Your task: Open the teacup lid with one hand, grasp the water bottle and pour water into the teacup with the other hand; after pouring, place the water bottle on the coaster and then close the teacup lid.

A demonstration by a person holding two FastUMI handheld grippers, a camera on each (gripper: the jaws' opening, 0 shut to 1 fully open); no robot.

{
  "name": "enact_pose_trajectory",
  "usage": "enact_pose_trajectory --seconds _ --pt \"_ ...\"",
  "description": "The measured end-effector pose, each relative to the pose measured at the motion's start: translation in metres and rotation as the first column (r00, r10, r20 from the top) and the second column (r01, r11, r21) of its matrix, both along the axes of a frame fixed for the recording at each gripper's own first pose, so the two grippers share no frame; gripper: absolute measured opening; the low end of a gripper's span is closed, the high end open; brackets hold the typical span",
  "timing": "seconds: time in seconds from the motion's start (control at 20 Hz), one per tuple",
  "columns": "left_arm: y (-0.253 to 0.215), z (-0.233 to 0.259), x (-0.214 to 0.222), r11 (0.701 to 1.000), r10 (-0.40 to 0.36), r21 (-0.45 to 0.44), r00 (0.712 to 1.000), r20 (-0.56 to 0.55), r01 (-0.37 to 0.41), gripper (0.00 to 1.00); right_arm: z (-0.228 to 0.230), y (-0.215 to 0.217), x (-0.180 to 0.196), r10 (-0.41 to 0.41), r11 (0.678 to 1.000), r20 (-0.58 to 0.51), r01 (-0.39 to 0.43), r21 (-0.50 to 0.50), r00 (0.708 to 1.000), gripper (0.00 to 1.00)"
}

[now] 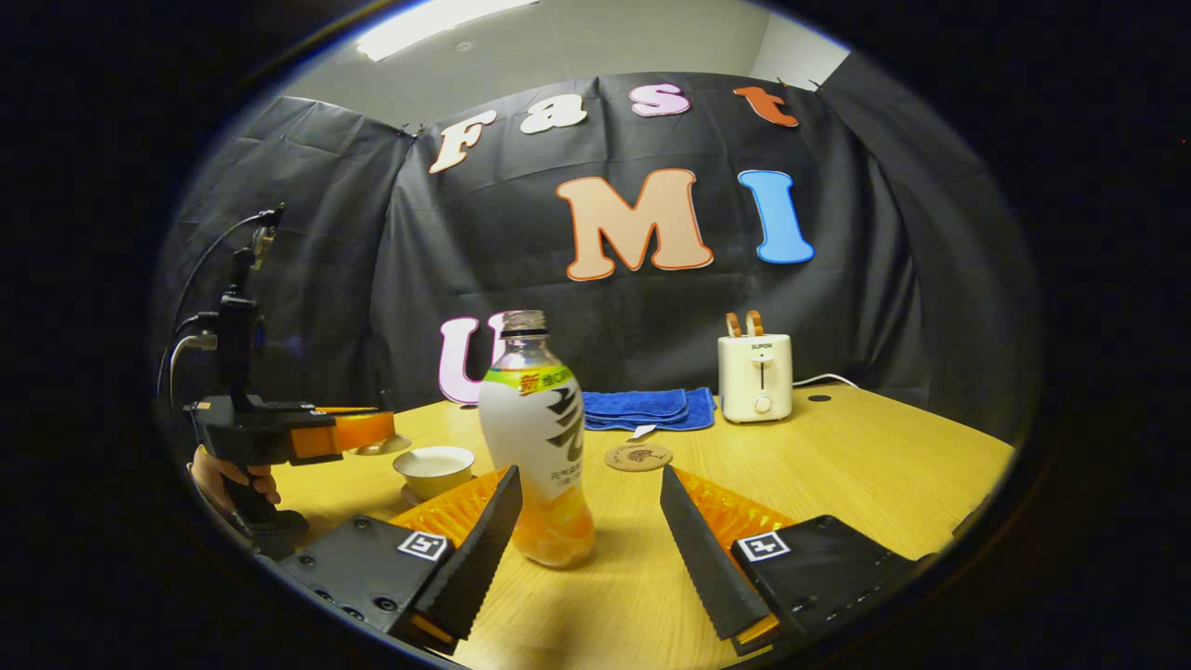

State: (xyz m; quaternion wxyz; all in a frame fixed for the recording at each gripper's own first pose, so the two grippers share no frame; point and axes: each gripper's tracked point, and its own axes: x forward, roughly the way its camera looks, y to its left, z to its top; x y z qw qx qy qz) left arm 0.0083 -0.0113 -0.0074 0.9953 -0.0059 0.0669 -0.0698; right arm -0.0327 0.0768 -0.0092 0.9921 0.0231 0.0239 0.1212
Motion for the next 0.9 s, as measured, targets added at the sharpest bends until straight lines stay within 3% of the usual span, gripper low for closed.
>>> enact_pose_trajectory --seconds 0.3,0.9 --pt "0.014 0.002 -0.006 1.000 0.022 0.014 1.000 0.010 -0.022 0.21 -0.003 0.030 0.003 0.056 0.997 0.004 -0.056 -0.049 0.998 0.94" --pt "0.016 -0.001 -0.009 1.000 0.026 -0.010 1.000 -0.004 -0.026 0.21 -0.018 0.040 0.031 0.031 0.996 -0.075 -0.037 -0.081 0.997 0.96"
